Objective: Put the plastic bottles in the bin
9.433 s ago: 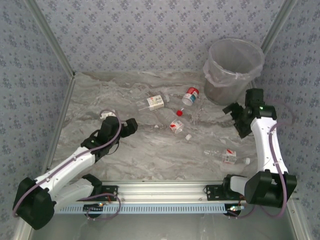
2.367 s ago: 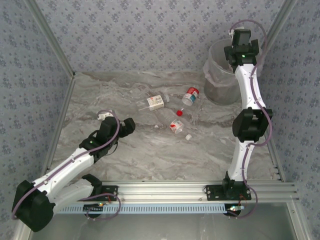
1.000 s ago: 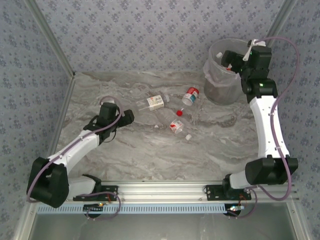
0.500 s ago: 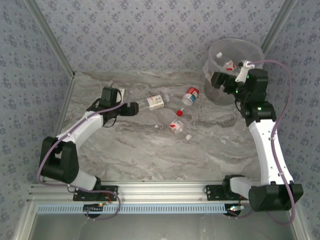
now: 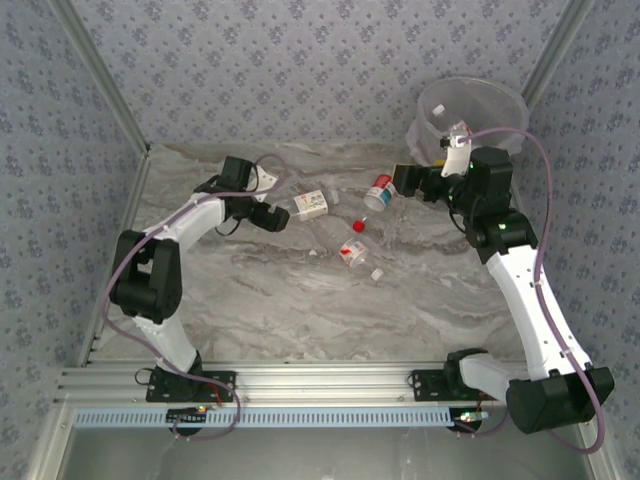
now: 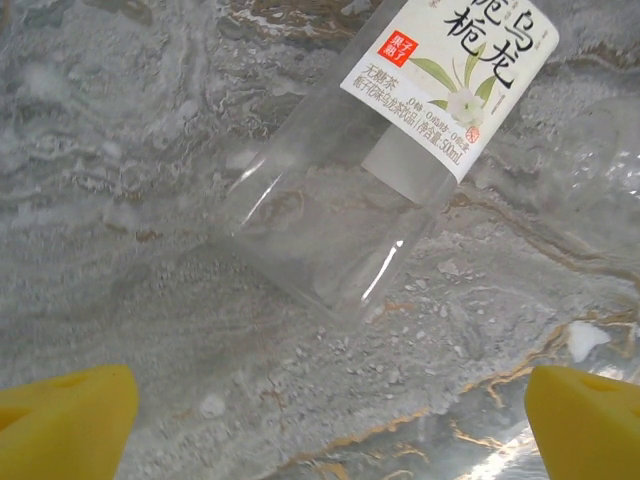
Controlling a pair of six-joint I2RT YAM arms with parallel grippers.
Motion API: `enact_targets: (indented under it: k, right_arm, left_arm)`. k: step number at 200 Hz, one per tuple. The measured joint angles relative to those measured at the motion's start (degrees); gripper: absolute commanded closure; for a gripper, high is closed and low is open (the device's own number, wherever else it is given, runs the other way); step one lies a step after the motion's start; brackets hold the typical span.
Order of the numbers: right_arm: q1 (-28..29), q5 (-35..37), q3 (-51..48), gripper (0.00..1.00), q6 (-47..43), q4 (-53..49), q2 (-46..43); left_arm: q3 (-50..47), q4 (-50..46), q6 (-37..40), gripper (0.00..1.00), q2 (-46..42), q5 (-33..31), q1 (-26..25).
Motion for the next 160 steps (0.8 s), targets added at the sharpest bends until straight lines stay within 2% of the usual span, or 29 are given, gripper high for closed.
enact_targets:
  k: [56,138,160]
  right_arm:
    - [0.0,3.0,0.0,0.0,-0.4,-1.0,-0.8]
    - [0.0,6.1,0.0,0.0,-0.6,-2.9,-1.2]
    - [0.0,6.5,0.0,0.0,-0.6,-3.4,-1.6]
  left_arm:
    - [12.4,-5.7,9.2,0.01,9.4,-1.0,-1.0]
    - [28.5,-16.1,18.8,0.01,24.5,-6.3,-4.9]
    - [32.1,-18.7,20.4,0.06,28.1,-6.8,-5.2]
